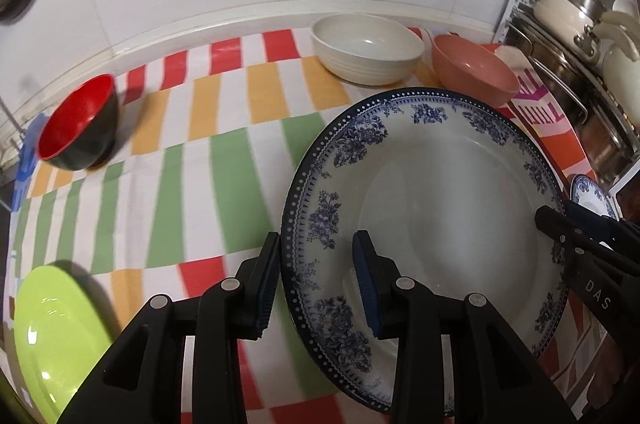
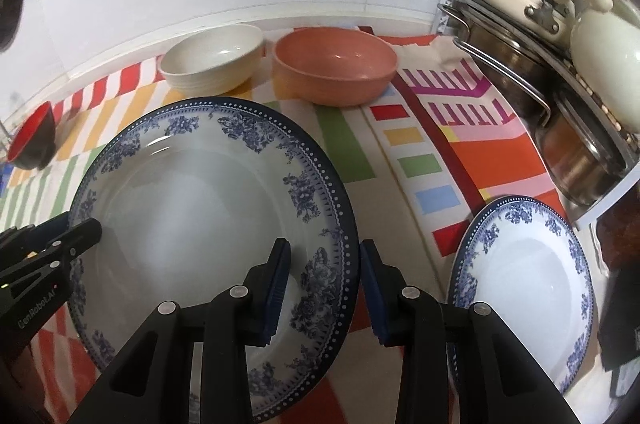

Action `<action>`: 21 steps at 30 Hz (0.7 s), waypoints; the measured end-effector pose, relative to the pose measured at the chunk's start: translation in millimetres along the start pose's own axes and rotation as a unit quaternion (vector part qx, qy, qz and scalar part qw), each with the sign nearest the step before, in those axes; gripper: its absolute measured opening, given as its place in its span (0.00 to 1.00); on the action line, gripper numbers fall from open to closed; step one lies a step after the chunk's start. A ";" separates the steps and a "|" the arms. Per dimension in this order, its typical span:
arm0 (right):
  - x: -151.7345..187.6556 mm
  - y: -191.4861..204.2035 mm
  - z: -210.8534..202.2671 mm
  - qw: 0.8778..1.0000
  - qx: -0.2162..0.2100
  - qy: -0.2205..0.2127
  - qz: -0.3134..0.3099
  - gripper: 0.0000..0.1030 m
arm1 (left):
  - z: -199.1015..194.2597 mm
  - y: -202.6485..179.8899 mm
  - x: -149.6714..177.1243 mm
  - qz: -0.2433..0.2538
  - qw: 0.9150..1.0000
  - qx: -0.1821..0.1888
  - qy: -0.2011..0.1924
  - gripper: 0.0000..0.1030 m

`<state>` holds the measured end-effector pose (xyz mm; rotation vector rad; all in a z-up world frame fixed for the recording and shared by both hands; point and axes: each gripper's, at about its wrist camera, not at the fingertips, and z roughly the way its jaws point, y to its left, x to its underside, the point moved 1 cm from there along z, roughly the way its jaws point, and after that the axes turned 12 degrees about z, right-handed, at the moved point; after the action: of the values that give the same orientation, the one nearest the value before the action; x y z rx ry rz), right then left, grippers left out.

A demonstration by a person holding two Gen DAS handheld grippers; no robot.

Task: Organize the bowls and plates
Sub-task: 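Lift the blue-rimmed plate and carry it over the green plate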

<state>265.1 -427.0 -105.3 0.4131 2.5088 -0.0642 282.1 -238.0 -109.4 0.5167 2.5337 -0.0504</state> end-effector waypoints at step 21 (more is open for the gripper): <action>37.9 99.9 -57.3 0.998 -0.042 -0.021 -0.044 0.35 | -72.0 90.6 58.9 -0.051 0.997 -0.052 -0.027 0.35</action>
<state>234.8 -313.6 -74.8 0.2635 2.4780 -0.0012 233.4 -123.3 -72.7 0.3408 2.4917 0.0299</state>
